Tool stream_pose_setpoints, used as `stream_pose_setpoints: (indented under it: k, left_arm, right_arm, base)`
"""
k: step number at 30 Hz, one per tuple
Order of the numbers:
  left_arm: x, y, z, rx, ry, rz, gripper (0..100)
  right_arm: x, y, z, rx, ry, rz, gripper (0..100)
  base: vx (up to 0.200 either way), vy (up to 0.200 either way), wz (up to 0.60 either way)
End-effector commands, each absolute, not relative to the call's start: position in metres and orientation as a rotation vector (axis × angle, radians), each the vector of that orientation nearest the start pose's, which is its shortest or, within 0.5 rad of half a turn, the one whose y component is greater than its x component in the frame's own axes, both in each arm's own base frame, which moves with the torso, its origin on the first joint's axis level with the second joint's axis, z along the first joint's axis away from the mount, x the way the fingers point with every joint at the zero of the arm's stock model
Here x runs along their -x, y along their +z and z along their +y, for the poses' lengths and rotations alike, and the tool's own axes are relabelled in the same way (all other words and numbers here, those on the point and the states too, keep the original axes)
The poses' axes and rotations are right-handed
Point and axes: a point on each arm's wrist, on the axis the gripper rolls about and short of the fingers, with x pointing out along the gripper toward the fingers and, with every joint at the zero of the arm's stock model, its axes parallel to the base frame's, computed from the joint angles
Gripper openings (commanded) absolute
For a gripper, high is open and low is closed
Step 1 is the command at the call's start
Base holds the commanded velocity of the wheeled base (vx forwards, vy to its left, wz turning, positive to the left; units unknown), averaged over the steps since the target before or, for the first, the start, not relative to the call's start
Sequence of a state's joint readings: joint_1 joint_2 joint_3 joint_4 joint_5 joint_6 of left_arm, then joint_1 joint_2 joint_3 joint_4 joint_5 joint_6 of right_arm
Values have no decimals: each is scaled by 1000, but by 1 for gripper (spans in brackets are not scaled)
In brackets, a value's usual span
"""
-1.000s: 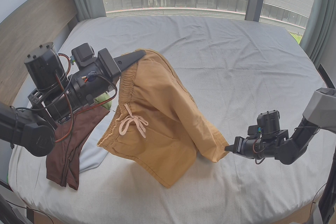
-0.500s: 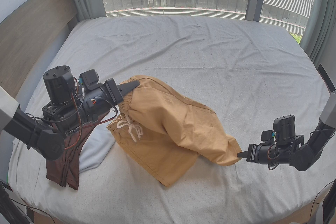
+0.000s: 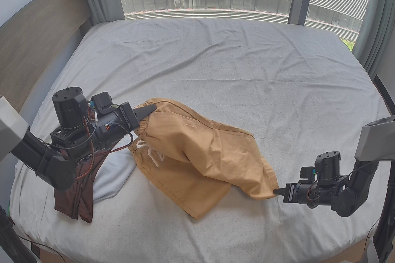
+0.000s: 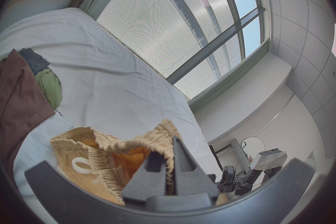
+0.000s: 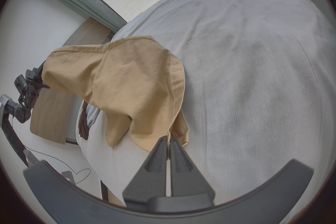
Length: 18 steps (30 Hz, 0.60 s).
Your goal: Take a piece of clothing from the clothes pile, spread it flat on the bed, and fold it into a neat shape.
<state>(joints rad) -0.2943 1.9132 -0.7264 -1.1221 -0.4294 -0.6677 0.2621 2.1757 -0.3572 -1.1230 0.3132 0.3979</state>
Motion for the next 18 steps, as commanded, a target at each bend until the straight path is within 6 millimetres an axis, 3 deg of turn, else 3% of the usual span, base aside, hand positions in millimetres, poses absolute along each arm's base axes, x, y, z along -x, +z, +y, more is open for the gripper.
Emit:
stream_pose_setpoints:
  k: [1,4,5,12,18]
  left_arm:
    - [-320,137,-100,629,-647,312,0]
    - [-320,132,-98,610,-639,316,0]
    - [-320,132,-98,606,-636,315,0]
    - [-321,130,-94,602,-625,316,0]
    - [-320,131,-94,602,-626,313,0]
  right_arm:
    - [-253,-25,81,-376,403,887,0]
    - [-249,-26,82,-371,410,897,0]
    - [-248,-26,82,-370,410,899,100]
    - [-261,-25,81,-391,417,812,100]
    - [-295,-28,80,-445,399,712,100]
  base:
    - [0,0,0]
    - [0,0,0]
    - [0,0,0]
    - [0,0,0]
    - [0,0,0]
